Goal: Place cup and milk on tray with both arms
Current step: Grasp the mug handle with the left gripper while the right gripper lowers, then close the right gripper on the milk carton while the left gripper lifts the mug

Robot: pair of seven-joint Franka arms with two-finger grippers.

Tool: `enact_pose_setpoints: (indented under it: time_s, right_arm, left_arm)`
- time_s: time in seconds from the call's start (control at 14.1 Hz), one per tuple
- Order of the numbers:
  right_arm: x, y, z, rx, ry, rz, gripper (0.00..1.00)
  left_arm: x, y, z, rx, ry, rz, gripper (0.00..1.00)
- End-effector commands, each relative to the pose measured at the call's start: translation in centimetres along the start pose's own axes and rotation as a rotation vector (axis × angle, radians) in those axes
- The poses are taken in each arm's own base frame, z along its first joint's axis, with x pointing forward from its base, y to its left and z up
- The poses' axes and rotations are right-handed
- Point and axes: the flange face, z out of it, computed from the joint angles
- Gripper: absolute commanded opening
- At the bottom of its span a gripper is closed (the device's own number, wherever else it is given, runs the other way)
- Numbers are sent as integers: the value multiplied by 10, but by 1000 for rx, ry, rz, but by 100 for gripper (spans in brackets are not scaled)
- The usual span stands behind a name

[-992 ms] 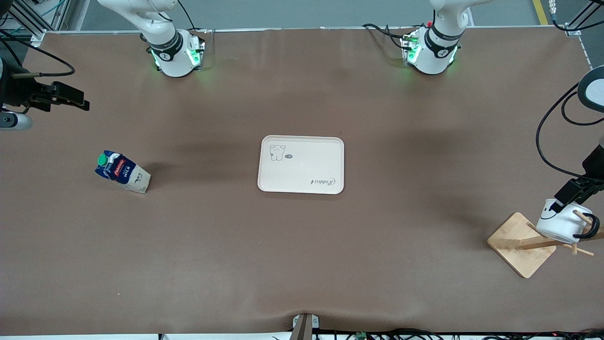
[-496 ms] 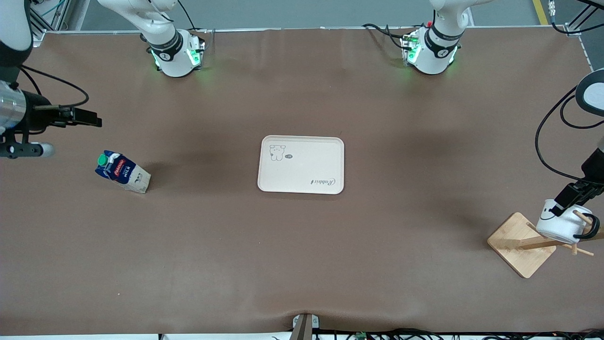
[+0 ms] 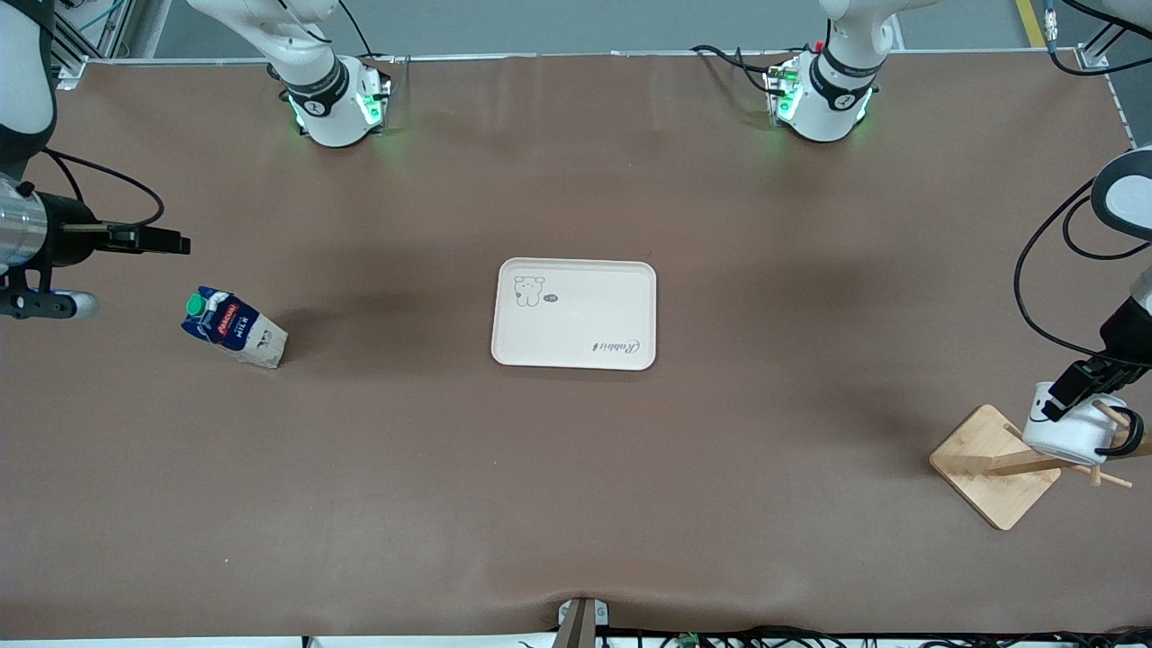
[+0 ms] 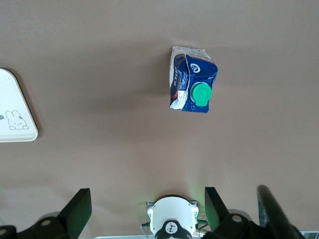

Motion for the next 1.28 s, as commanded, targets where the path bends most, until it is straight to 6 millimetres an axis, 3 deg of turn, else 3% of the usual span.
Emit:
enact_pose_setpoints:
  time_s: [0.0, 0.07, 0.21, 0.5, 0.64, 0.85, 0.99, 1.2]
  right_arm:
    - [4, 7, -5, -9, 8, 35, 100]
    - [15, 16, 13, -2, -17, 54, 100]
    - [45, 12, 27, 5, 93, 121, 100]
    - [43, 0, 69, -20, 28, 205, 100]
    - [49, 5, 69, -68, 78, 268, 100]
    - [53, 20, 90, -173, 93, 263, 100]
    - [50, 20, 100, -176, 83, 259, 100]
    - [52, 19, 125, -178, 68, 244, 100]
  left_arm:
    - [5, 0, 5, -18, 11, 13, 72]
    - [5, 0, 5, -18, 12, 19, 72]
    - [4, -1, 8, -18, 8, 23, 68]
    - [3, 0, 7, -18, 6, 35, 54]
    - [3, 0, 6, -18, 8, 39, 46]
    - [1, 3, 2, -22, 5, 45, 32]
    - [1, 7, -4, -26, 6, 57, 16]
    - [2, 11, -10, -32, 7, 79, 0]
